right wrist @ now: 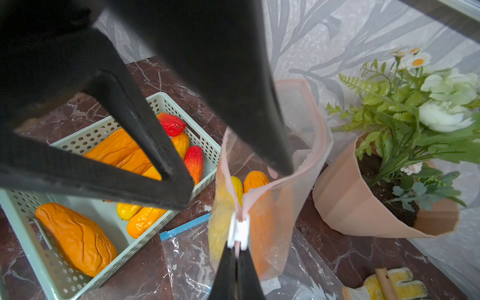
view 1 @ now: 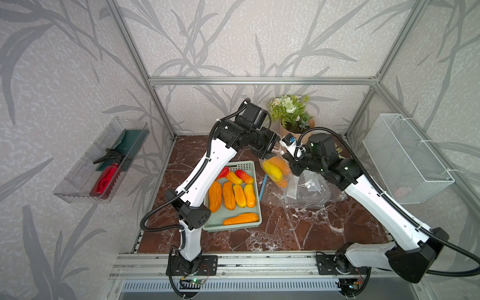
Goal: Place the mango in a zip-top bag and seal the zipper
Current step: Adjust the zipper food storage bag in the zipper food storage bag.
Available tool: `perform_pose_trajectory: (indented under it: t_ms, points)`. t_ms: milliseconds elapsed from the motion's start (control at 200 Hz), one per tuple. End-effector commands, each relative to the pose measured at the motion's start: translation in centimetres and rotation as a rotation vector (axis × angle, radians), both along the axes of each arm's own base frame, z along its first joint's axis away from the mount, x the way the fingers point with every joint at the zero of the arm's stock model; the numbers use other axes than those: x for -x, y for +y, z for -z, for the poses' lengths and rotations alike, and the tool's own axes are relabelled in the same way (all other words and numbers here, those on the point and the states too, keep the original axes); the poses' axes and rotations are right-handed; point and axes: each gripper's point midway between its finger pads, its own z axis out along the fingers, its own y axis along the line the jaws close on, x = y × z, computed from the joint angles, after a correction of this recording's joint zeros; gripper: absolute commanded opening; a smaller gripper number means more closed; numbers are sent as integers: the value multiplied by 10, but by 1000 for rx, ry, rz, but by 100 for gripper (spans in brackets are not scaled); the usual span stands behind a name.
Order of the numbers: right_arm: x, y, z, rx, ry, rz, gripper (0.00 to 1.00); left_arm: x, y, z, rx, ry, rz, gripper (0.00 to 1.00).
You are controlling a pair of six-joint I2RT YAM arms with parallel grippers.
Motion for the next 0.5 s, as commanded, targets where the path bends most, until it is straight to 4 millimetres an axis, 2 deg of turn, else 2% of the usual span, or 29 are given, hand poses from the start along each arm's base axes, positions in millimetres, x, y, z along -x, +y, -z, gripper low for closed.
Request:
perform_pose_trajectory:
  t_ms: [0,275,385,495]
  points:
    - [4,-6,-20,-10,-92,-6,0,17,-8,20,-27,117,35,47]
    - [20,-28,-7,52,-39,48,0,24,-28,48,-64,172,109,43]
    - [32,-36,4,88,1,60,0,20,-38,50,-54,158,115,42]
    - [41,-44,14,110,23,78,0,21,-40,50,-58,159,122,43]
